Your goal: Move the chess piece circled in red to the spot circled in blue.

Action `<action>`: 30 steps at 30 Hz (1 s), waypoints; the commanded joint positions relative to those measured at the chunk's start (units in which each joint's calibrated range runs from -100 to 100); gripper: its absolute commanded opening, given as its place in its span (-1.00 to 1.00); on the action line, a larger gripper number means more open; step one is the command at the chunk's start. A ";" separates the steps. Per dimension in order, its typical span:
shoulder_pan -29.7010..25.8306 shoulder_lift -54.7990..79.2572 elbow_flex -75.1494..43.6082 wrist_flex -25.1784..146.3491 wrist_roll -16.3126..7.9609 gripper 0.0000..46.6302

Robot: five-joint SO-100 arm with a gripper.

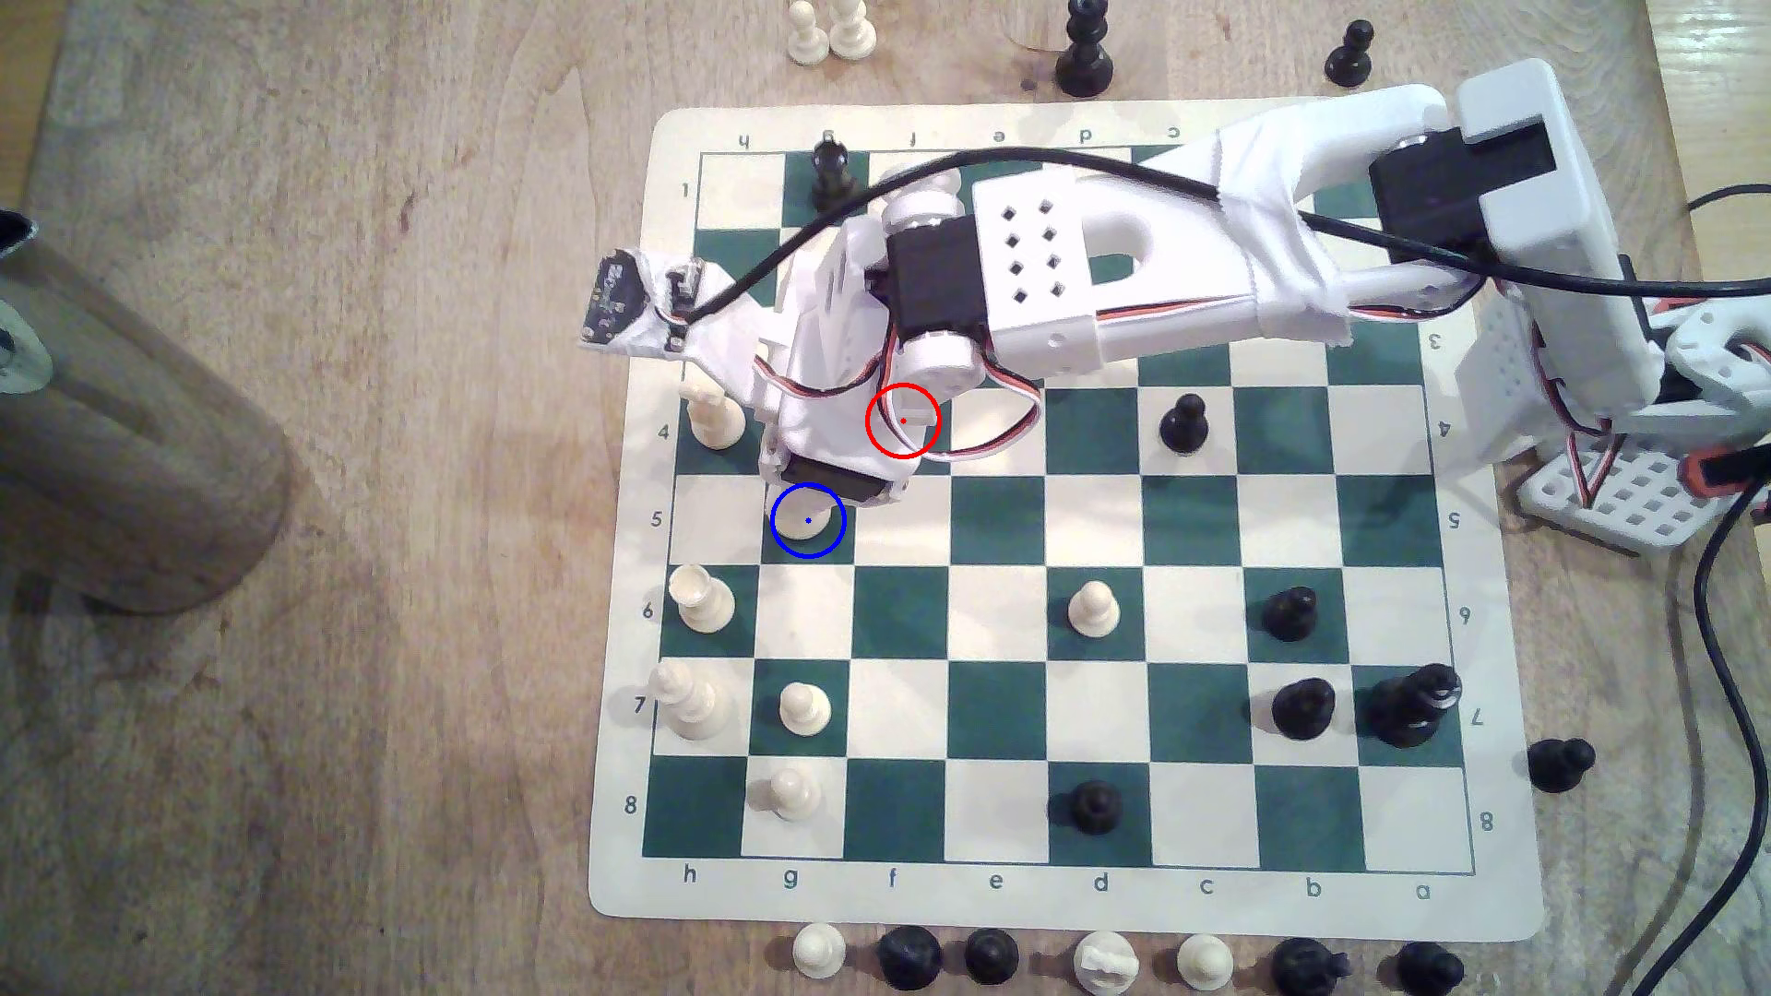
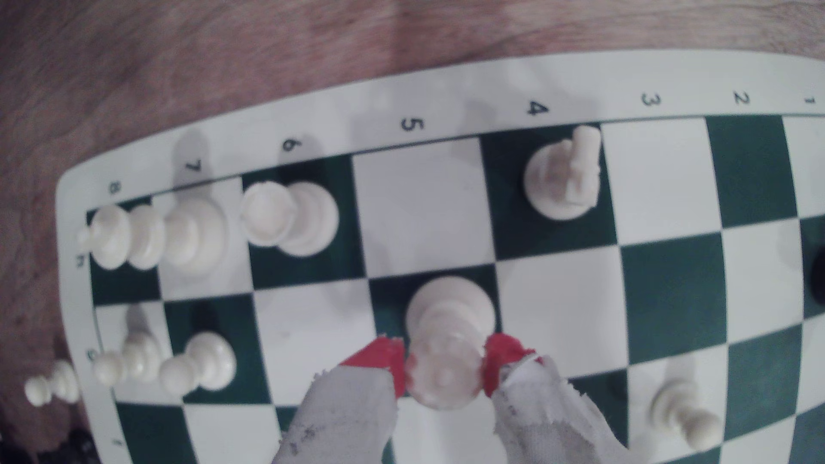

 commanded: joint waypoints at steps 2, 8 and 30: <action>-0.18 -6.37 -0.91 0.84 -0.34 -0.89; -0.72 -8.49 0.09 0.84 -0.49 -0.89; 0.84 -8.41 1.54 -1.54 -0.83 -0.85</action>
